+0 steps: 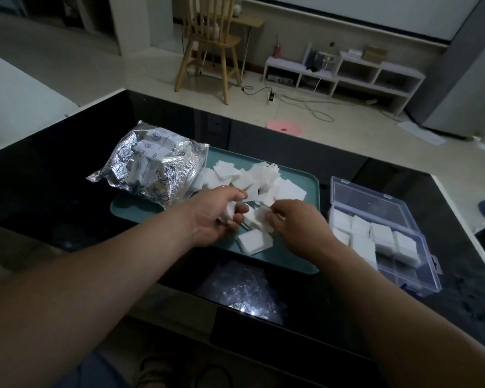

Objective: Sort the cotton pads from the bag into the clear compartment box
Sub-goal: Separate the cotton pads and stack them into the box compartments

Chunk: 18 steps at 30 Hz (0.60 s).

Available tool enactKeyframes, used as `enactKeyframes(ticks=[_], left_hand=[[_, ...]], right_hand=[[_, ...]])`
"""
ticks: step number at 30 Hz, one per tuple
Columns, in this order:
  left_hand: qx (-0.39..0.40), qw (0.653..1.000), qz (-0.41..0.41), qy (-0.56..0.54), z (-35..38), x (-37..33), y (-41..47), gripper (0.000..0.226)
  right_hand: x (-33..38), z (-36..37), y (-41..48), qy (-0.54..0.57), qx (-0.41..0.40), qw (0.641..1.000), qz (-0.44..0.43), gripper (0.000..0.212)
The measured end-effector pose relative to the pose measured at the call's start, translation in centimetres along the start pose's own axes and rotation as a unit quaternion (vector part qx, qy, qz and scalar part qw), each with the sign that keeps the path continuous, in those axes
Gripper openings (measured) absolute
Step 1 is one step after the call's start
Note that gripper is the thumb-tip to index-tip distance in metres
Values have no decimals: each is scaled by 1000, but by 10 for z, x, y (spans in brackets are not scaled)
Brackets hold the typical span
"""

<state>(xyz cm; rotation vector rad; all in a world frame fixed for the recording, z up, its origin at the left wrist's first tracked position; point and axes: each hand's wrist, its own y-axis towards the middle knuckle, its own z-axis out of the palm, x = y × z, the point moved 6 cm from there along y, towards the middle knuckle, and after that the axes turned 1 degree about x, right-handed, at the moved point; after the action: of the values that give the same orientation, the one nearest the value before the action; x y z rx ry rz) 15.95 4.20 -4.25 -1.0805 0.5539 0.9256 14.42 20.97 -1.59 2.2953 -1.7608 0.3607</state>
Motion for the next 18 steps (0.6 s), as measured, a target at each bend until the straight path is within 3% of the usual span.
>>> enactKeyframes(ticks=[3,6,9,14,18], left_hand=[[16,1000,-4,-16,12,1,-3,6],[49,998,-4,-47,23,2,-4,27],[100,993,9,-63,36,-3,-10,38],[105,994,29,-24,41,-1,-12,43],[160,987,17,14,47,4,-13,46]], right_hand=[[1,-25,-4,4,-144,990,-11,28],[8,-46,-15,144,-217,965,-18,10],[23,-43,-28,197,-187,962,-34,5],[29,-39,-41,138,-135,978,-75,13],[28,-41,-46,147,-79,978,-126,23]])
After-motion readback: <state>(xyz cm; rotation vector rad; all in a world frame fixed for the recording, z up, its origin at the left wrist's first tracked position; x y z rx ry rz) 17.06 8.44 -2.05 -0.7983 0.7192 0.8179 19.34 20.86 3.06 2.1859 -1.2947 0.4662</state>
